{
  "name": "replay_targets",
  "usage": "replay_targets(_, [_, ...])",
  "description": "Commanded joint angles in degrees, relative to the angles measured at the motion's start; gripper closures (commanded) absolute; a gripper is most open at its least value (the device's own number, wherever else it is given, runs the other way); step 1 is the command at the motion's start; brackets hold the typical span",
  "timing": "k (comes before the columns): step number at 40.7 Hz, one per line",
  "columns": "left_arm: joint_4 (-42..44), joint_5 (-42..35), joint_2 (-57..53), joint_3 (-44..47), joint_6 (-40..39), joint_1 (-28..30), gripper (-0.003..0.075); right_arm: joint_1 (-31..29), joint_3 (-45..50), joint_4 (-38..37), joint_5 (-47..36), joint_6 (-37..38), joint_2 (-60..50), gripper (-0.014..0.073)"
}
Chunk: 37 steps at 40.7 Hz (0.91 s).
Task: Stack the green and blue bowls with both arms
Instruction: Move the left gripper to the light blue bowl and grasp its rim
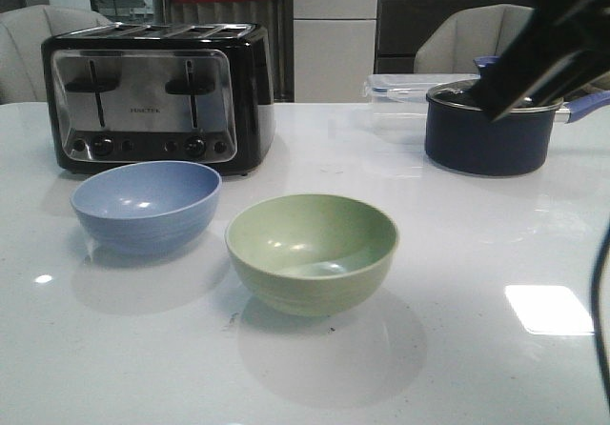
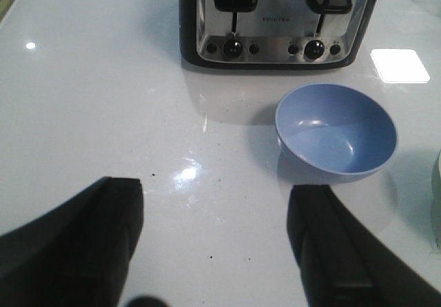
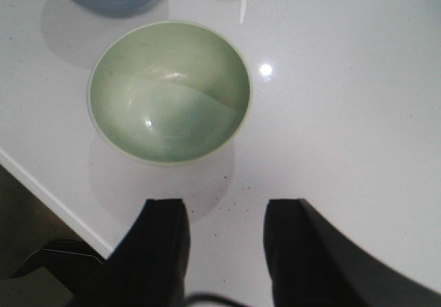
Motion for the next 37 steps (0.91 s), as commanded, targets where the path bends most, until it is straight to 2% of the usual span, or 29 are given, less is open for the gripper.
replay_targets(1, [-0.1, -3.8, 3.1, -1.8, 0.4, -1.0, 0.0206, -0.1, 2.3, -0.1, -3.4, -0.8, -7.2, 0.0200])
replay_targets(8, [-0.1, -2.7, 12.9, -4.5, 1.6, -8.2, 0.0091, -0.1, 6.6, -0.1, -3.8, -0.8, -15.3, 0.0200])
replay_targets(21, [-2.4, -3.0, 33.4, -12.9, 1.0, -10.2, 0.0097, -0.1, 6.6, -0.1, -3.8, -0.8, -16.0, 0.0200])
replay_targets(37, [-2.9, -3.0, 56.5, -28.9, 1.0, -10.2, 0.0097, -0.1, 6.6, -0.1, -3.8, -0.8, -16.0, 0.0200])
